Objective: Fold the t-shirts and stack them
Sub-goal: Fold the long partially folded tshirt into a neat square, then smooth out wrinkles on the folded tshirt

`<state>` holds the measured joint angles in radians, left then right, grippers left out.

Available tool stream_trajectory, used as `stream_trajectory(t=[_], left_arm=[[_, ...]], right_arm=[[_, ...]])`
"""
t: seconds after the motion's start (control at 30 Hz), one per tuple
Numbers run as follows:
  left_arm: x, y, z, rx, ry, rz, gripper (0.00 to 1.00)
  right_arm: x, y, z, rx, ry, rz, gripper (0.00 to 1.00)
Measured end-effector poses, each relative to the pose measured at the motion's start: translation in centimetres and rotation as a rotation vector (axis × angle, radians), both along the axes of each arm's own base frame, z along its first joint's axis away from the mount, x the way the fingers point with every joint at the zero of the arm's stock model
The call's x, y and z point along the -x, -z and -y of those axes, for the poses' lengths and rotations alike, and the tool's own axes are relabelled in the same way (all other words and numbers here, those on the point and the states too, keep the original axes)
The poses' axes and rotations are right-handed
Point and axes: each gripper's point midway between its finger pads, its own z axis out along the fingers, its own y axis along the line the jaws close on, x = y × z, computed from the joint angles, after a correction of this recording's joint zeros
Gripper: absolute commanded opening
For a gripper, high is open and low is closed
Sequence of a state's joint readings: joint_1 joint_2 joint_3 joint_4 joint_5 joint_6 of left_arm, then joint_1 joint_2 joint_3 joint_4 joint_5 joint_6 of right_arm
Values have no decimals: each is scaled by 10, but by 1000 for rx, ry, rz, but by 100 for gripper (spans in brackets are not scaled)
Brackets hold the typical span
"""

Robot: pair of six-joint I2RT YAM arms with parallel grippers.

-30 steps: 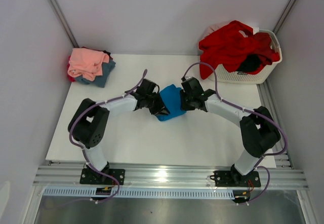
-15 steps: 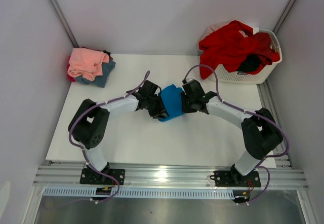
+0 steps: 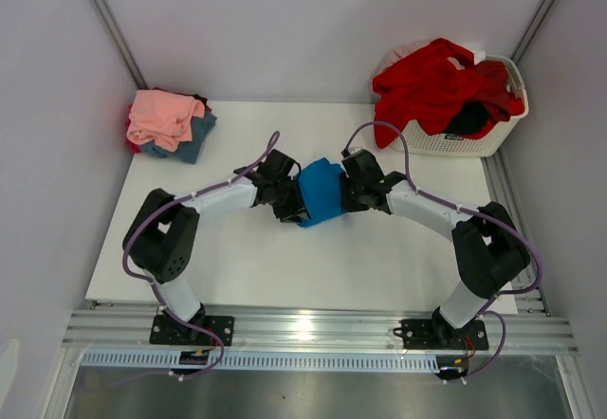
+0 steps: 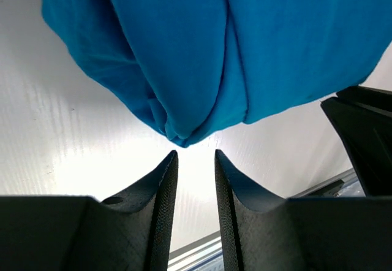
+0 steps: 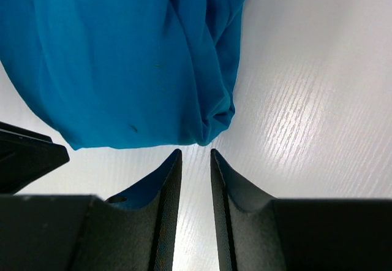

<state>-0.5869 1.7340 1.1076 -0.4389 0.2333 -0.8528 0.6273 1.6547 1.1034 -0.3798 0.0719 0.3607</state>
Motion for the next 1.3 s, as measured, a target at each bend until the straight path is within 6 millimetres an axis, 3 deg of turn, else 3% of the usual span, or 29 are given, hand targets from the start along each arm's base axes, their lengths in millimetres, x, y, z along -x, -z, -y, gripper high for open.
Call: stream_trajectory(t=[0.23,0.63,0.73,0.83,0.87,0.97,1.3], left_arm=[[-12,-2,1,-31,0,19,34],[-21,9,3,-68,9,4,23],[-22,13,4,-76,15,-2,15],[-22,17,4,-82,17,-10,0],[-22,17,4,-83,18,-11,1],[-22,18,4,-86,22,-11,1],[-23,19,2,-94,24,-4,1]], right_arm=[[-1,-1,0,-2,0,3,29],[-1,-1,0,-2,0,4,28],[-1,-1,0,-2,0,4,26],[-1,0,-1,-1,-2,4,18],[-1,0,-1,1,-3,4,10],[-5,1,-3,6,-10,5,0],[-9,5,-5,11,-15,5,0]])
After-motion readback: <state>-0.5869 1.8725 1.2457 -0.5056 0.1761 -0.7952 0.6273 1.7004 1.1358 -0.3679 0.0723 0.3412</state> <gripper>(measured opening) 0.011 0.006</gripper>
